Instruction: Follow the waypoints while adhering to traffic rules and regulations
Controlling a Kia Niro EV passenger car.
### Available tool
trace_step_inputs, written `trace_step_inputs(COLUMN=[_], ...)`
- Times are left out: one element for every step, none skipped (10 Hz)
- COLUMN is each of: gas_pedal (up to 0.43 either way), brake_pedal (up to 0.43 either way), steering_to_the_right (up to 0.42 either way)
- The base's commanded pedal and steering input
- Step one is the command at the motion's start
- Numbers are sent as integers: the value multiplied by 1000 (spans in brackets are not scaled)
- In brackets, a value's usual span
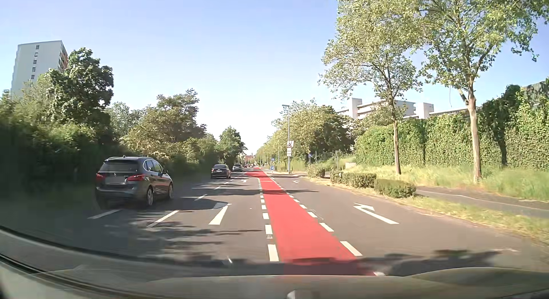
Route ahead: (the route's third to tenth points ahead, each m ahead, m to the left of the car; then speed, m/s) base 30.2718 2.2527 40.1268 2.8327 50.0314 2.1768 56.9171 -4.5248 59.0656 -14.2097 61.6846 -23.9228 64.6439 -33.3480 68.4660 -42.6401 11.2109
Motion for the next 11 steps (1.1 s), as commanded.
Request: trace_step_inputs(gas_pedal=[0, 0, 0, 0, 0, 0, 0, 0, 0, 0, 0], brake_pedal=[85, 91, 98, 110, 122, 128, 128, 146, 146, 152, 152], steering_to_the_right=[25, 24, 23, 23, 21, 19, 14, 10, 10, 5, 2])
